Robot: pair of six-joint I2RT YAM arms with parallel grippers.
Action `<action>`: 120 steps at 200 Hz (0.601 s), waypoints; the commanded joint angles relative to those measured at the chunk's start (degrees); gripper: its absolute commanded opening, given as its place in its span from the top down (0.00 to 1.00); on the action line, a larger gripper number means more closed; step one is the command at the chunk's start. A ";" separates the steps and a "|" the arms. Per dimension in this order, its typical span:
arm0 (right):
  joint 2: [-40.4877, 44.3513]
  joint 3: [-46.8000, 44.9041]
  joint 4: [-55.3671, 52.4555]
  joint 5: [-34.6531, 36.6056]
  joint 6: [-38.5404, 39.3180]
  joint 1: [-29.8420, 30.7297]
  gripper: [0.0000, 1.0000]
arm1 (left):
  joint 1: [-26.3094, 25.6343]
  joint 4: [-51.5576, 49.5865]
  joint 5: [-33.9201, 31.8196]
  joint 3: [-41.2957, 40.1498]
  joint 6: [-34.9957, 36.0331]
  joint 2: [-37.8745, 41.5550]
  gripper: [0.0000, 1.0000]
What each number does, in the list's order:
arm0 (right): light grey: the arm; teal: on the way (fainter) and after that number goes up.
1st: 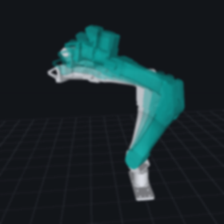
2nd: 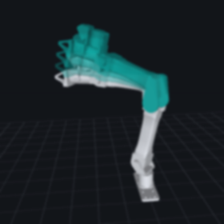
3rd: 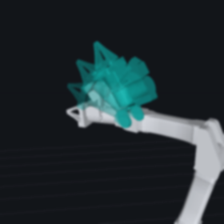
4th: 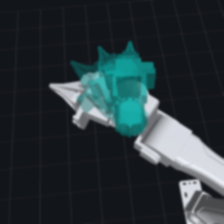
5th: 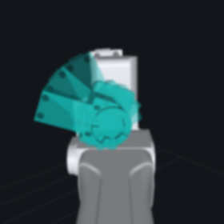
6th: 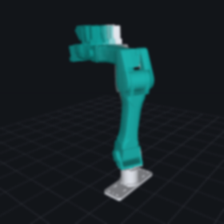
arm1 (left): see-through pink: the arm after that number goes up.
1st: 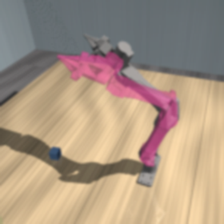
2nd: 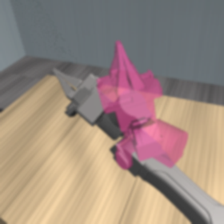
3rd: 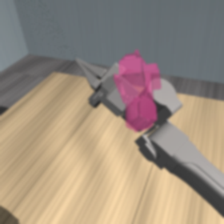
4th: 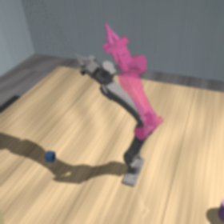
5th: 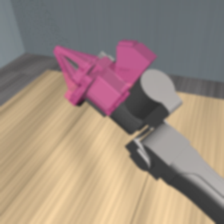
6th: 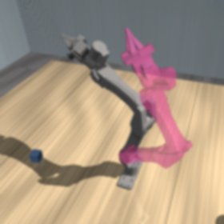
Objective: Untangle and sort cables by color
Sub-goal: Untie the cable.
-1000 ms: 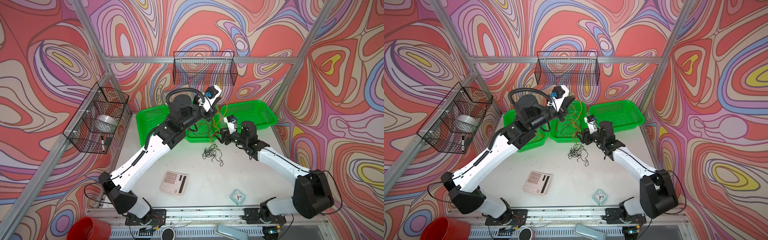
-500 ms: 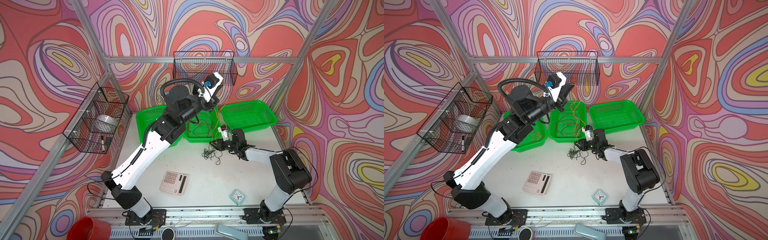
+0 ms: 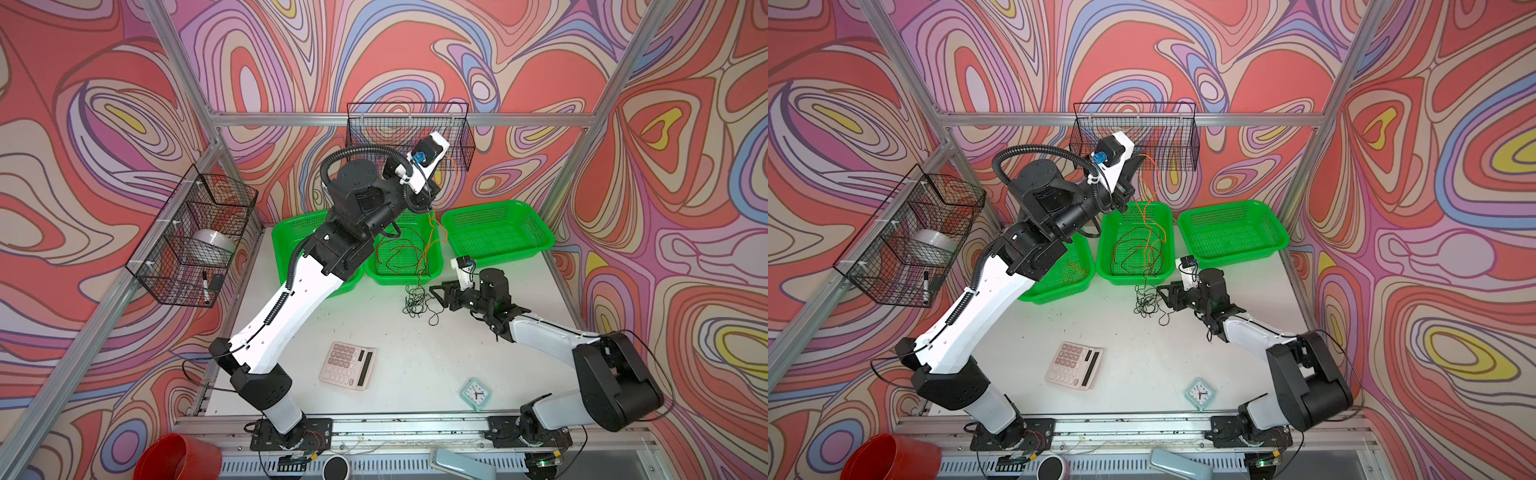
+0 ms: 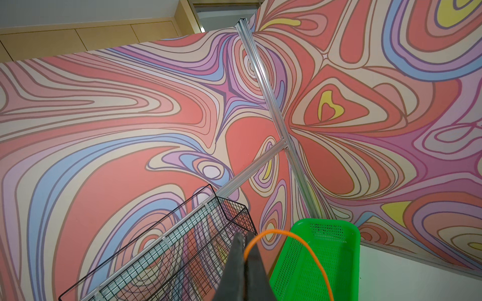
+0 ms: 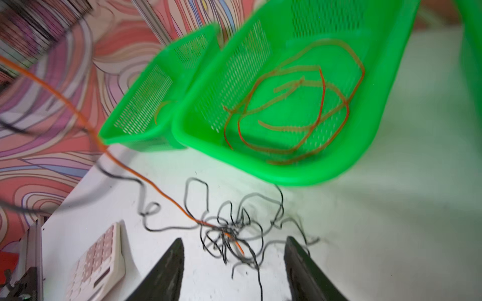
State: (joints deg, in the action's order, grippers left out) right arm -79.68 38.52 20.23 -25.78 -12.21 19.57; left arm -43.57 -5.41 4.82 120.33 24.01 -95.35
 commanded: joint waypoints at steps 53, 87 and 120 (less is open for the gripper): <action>7.50 8.51 -10.29 -10.15 10.37 0.93 0.02 | -0.20 0.10 1.29 -0.04 -0.25 -1.15 1.00; 6.91 10.96 -10.25 -3.69 12.13 3.10 0.02 | -0.59 0.79 1.65 -0.53 -0.98 -1.26 1.00; 1.78 13.95 -8.16 10.51 5.61 3.46 0.07 | -0.96 1.54 2.42 -0.73 -1.62 -1.33 1.00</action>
State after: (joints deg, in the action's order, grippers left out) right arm -74.85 50.52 11.05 -26.81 -2.52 22.96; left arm -43.97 -5.50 5.93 120.20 23.29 -96.23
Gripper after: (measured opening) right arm 0.964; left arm 0.048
